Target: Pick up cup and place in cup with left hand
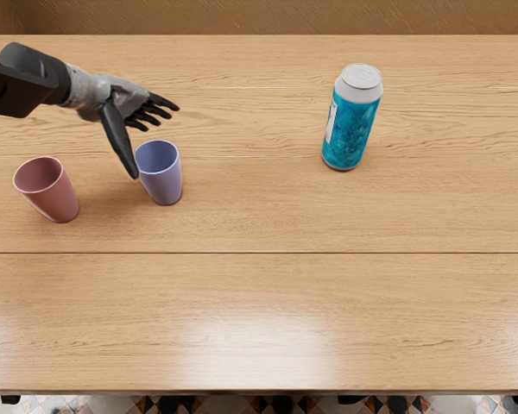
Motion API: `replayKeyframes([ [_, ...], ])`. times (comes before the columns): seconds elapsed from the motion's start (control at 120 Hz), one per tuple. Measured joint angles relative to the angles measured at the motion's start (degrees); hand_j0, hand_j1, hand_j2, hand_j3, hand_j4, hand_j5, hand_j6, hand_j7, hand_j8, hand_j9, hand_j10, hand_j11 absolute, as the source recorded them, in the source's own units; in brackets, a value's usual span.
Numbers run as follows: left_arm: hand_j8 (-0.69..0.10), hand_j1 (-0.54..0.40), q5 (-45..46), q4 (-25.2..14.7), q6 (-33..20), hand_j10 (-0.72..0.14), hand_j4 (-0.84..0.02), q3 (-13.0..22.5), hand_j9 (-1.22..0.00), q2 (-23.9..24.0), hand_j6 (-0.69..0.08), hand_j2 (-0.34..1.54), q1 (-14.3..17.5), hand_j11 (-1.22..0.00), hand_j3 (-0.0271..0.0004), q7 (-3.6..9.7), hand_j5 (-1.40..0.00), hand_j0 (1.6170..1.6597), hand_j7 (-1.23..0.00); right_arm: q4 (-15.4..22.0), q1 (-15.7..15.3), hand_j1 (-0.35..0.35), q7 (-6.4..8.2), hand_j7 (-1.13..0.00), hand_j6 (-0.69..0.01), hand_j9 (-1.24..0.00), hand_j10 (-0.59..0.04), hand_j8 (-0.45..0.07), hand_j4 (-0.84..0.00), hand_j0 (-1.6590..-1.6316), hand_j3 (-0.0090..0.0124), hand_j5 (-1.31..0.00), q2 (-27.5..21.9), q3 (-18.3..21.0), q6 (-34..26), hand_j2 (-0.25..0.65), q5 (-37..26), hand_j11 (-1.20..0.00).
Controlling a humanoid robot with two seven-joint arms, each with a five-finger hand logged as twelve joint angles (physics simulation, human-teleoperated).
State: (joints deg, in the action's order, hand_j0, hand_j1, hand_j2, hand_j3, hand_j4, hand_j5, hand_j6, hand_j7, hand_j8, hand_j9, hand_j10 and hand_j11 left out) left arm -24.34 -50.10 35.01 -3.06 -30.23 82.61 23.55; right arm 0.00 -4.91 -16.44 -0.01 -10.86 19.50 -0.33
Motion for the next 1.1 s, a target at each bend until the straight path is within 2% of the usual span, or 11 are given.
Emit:
replayKeyframes([
  [0.25, -0.014, 0.336, -8.5, -3.0, 0.0, -0.013, -0.014, 0.9, -0.01, 0.8, -0.014, 0.00, 0.2, -0.01, 0.0000, -0.16, -0.02, 1.6581, -0.01, 0.0, 0.0, -0.348, -0.01, 0.00, 0.007, 0.00, 0.004, 0.006, 0.000, -1.6581, 0.0000, 0.00, 0.0, 0.0, 0.0, -0.001, 0.0, 0.00],
  [0.525, -0.014, 0.336, -14.2, -3.8, -0.1, -0.013, -0.014, 1.2, -0.01, 1.9, -0.015, 0.00, 0.9, -0.01, 0.0000, -0.49, -0.02, 1.6581, -0.02, 0.0, 0.0, -0.348, 0.00, 0.00, 0.007, 0.00, 0.004, 0.006, 0.000, -1.6581, 0.0000, 0.00, 0.0, 0.0, 0.0, -0.001, 0.0, 0.00],
  [0.792, -0.016, 0.334, -18.9, -3.7, -4.7, -0.015, -0.015, 1.3, -0.02, 4.9, -0.016, 0.00, 0.7, -0.02, 0.0000, -0.64, -0.02, 1.6581, -0.02, 0.0, 0.0, -0.348, 0.00, 0.00, 0.007, 0.00, 0.004, 0.006, 0.000, -1.6581, 0.0000, 0.00, 0.0, 0.0, 0.0, -0.001, 0.0, 0.00],
  [1.1, -0.017, 0.333, -23.1, -3.2, -7.6, -0.016, -0.016, 4.8, -0.02, 7.7, -0.017, 0.00, 0.7, -0.02, 0.0000, -0.52, -0.02, 1.6581, -0.02, 0.0, 0.0, -0.348, 0.00, 0.00, 0.007, 0.00, 0.004, 0.006, 0.000, -1.6581, 0.0000, 0.00, 0.0, 0.0, 0.0, -0.001, 0.0, 0.00],
])
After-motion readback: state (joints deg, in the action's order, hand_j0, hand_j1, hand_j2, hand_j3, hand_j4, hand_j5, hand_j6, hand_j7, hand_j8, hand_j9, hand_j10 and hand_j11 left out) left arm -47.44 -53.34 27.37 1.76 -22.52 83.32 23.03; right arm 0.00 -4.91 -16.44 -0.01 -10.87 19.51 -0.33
